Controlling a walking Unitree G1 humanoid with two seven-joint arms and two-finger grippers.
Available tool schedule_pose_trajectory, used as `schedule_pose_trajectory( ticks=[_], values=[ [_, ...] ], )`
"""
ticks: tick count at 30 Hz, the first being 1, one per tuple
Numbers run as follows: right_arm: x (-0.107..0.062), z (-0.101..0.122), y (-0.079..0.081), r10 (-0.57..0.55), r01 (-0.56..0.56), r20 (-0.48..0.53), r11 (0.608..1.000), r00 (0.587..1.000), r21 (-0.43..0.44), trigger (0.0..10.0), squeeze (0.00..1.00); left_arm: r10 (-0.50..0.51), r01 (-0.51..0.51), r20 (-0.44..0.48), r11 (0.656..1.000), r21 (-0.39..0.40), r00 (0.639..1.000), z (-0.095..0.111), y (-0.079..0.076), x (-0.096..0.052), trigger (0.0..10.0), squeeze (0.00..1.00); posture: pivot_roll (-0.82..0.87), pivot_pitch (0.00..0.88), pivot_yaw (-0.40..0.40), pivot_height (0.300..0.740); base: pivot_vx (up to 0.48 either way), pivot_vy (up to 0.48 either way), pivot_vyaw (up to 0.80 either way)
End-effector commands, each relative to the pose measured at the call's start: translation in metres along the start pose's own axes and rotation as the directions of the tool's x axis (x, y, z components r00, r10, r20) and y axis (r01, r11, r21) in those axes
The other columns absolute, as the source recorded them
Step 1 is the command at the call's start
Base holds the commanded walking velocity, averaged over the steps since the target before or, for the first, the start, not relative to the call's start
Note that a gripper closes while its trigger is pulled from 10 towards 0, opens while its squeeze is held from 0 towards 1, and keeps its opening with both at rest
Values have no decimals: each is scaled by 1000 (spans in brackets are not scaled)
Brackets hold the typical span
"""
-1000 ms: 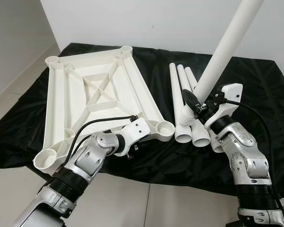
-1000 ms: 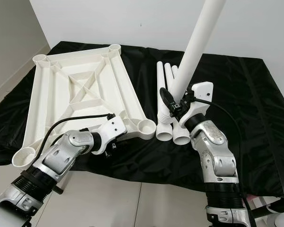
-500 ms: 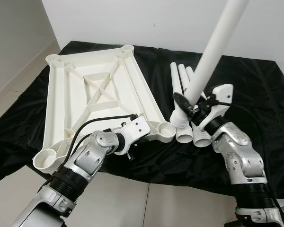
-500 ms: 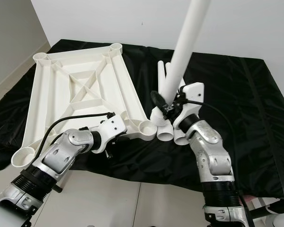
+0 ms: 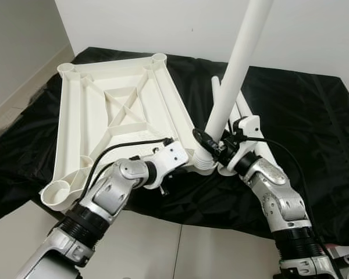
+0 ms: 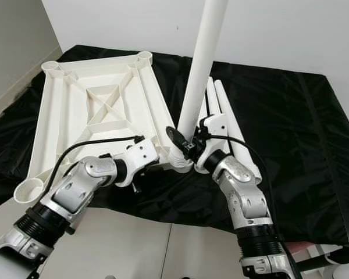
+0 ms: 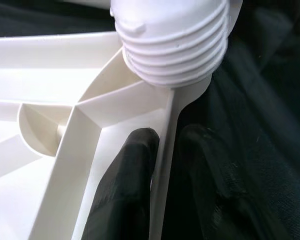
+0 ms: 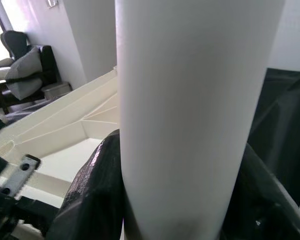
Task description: Building children table
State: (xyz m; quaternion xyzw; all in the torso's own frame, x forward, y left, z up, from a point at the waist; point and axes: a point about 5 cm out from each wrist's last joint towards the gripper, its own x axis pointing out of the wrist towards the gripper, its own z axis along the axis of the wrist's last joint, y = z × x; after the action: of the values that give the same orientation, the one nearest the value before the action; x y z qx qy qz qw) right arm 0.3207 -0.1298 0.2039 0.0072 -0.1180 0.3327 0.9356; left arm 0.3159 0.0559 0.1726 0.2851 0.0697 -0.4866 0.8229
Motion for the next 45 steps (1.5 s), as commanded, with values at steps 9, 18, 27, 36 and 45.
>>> schedule_pose_trajectory(
  ticks=[9,18,27,36,45],
  values=[
    [-9,-29,-13,-93,91,-113,996,989,-24,10000,0,-45,45,-5,999,-10,999,-1,-8,-2,10000,0,-100,135,5,740,0,0,0],
    [-12,-30,-16,-76,66,-129,995,989,-74,10000,0,-44,44,-16,999,-25,999,-5,-9,-2,10000,0,-107,141,13,740,0,0,0],
    [-11,-23,-13,-67,59,-97,995,993,-84,10000,0,-30,26,-62,998,-64,998,-14,-12,13,10000,0,-124,152,25,740,0,0,0],
    [-13,-19,-14,-74,67,-82,994,994,-88,10000,0,33,-41,-99,996,-82,995,-19,-2,14,10000,1000,-129,152,29,740,0,0,0],
    [-11,-17,-13,-66,59,-78,995,995,-85,10000,0,-37,33,-118,999,-34,992,-26,-6,16,9137,0,-125,149,28,740,0,0,0]
  ],
)
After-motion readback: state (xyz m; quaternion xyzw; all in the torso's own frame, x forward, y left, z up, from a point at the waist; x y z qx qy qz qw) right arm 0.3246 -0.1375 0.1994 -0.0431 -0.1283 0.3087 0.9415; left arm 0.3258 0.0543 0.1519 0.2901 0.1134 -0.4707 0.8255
